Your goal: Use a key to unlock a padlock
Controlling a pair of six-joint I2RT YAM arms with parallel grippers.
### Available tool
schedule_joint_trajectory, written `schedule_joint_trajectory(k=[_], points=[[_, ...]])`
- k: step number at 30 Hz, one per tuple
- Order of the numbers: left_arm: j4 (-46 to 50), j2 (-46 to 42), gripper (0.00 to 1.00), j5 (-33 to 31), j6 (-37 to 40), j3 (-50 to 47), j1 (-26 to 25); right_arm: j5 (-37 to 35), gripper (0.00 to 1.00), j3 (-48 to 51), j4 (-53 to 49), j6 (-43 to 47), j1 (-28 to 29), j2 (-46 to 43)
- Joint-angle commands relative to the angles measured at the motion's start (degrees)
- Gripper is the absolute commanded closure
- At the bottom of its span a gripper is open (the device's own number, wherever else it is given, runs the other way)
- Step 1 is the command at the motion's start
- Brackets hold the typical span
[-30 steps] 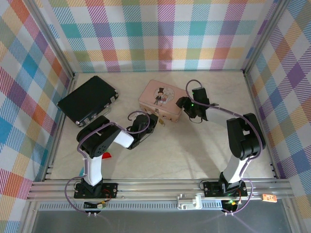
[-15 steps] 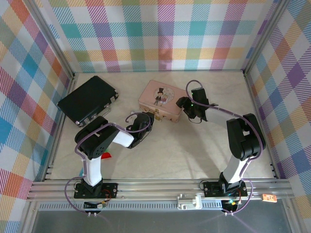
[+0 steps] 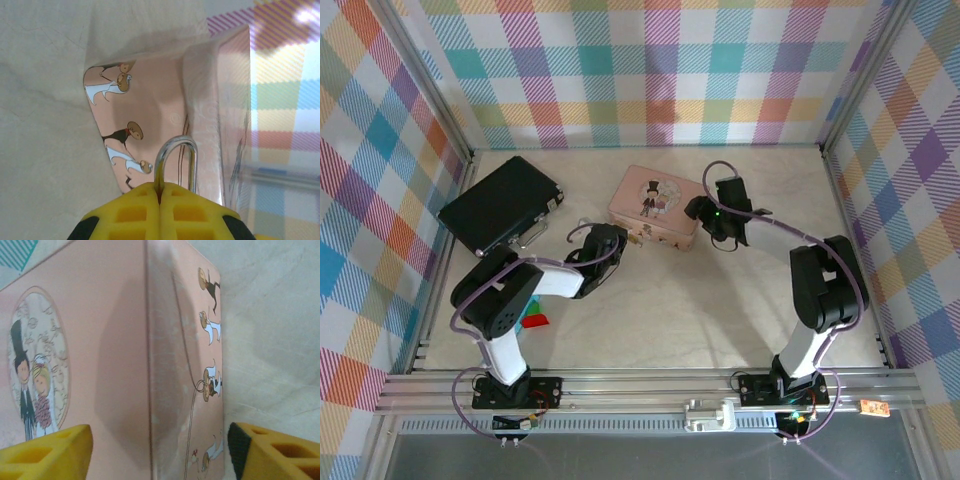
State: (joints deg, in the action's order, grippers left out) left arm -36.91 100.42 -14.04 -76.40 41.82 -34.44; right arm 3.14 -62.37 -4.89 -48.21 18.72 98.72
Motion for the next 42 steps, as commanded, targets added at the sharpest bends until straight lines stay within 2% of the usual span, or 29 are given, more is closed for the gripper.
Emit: schedule_joint_trajectory(k=[1, 6, 11, 16, 21, 29, 32, 36, 39, 42], points=[[15.2, -7.1, 1.0, 3.6, 9.5, 2.3, 1.1, -0.9, 0.23, -3.6, -4.2, 9.2, -0.3, -4.6], [34.3, -13.2, 1.0, 8.4, 20.3, 6.2, 1.1, -3.8, 0.16, -5.0, -11.2, 20.4, -0.3, -8.5], [46.9, -15.4, 1.0, 12.7, 28.4, 9.0, 0.2, -10.8, 0.11, -1.0, -16.0, 27.0, -0.4, -12.9], [60.6, -12.7, 1.0, 10.4, 36.6, 14.7, -4.0, -17.7, 0.07, 5.5, -14.5, 32.0, -1.1, -16.8], [63.2, -7.4, 1.0, 11.6, 39.0, 17.5, -5.7, -21.3, 0.04, 9.7, -11.4, 32.8, -3.0, -18.6], [63.9, 0.0, 0.99, 10.1, 39.4, 22.0, -7.7, -20.2, 0.04, 12.9, -9.1, 32.0, -3.9, -21.6], [63.9, 0.9, 0.77, 9.8, 39.1, 22.8, -7.7, -19.9, 0.03, 14.6, -7.5, 32.8, -4.2, -22.8], [64.5, -0.7, 0.35, 7.6, 37.7, 23.5, -7.7, -19.1, 0.03, 15.2, -6.9, 34.3, -5.2, -22.9], [64.5, -3.1, 0.19, 5.0, 38.0, 23.8, -7.5, -20.1, 0.03, 17.3, -2.3, 35.9, -6.2, -22.6], [66.5, -6.3, 0.14, 1.3, 38.0, 23.5, -6.9, -23.5, 0.03, 19.4, 2.1, 36.5, -7.9, -21.0]])
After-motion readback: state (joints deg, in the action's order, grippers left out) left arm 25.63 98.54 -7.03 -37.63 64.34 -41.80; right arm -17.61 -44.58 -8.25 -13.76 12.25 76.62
